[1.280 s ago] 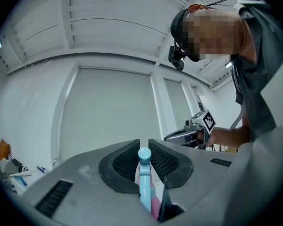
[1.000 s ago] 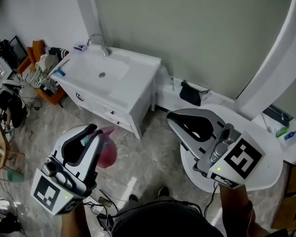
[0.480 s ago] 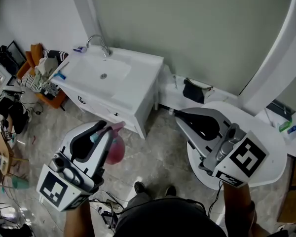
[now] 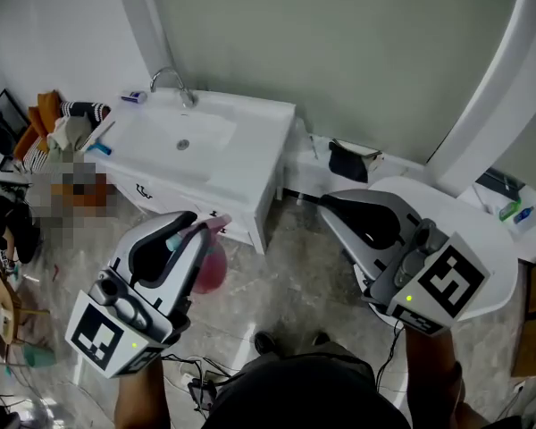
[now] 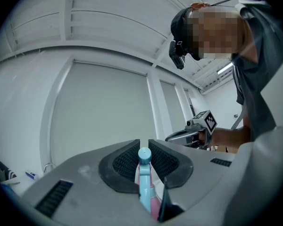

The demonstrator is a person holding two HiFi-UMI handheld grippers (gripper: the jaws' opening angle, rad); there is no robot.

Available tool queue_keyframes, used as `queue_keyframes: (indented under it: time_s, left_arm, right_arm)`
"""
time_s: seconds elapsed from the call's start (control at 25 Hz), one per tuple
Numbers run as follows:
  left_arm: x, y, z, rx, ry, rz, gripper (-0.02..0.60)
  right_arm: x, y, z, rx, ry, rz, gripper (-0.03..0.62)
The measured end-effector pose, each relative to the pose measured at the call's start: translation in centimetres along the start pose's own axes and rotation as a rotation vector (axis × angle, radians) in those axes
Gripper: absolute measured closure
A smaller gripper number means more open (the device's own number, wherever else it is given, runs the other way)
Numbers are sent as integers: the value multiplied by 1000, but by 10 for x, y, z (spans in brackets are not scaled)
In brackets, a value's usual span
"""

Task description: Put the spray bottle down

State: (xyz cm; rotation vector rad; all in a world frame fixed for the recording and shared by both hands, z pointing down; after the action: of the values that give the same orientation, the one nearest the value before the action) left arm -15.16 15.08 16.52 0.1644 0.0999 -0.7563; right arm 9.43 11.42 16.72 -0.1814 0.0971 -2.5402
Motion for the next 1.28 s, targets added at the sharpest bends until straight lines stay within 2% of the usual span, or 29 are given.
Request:
queue_keyframes:
  time_s: [0.32,0.52,0.72,0.84,0.92,1.04,1.16,1.28]
  left_arm:
    - [-8,-25,6,-53,56,23,528]
    - [-3,-34,19,-53,19,18,528]
    - [15,-40,17,-60,8,-6,528]
    - [24,-42,23,-39,-38,-33,528]
    - [39,-43,20,-41,-19,-46,528]
    - [56,-43,25,-39,-50,-66,528]
    - [76,-44,24,-35,-36,-80,528]
    - [88,-44,31,-20,-78,-104,528]
  right_arm:
    - [24,-14,0,0,-30,12,583]
    - [34,-2,4,18,-40,10,583]
    - [45,24,7,23,-31,-20,583]
    - [49,41,8,25,-18,-49,583]
    - [51,54,9,20,-14,-73,583]
    - [53,76,11,21,-12,-94,583]
    - [54,96,14,23,-7,-113,583]
    - [53,115,17,24,-1,-130,583]
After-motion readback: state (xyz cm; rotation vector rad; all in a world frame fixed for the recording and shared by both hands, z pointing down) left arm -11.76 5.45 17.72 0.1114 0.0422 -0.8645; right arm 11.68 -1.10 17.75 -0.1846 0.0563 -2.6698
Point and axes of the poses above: the fingertips, and each gripper's own axes: x forward along the fingers, y to its right, z out of its underside, the point moved 8 cm from there along -x, backward along the fingers, and after that the axes turned 1 degree about x, right-handed, at the moved point
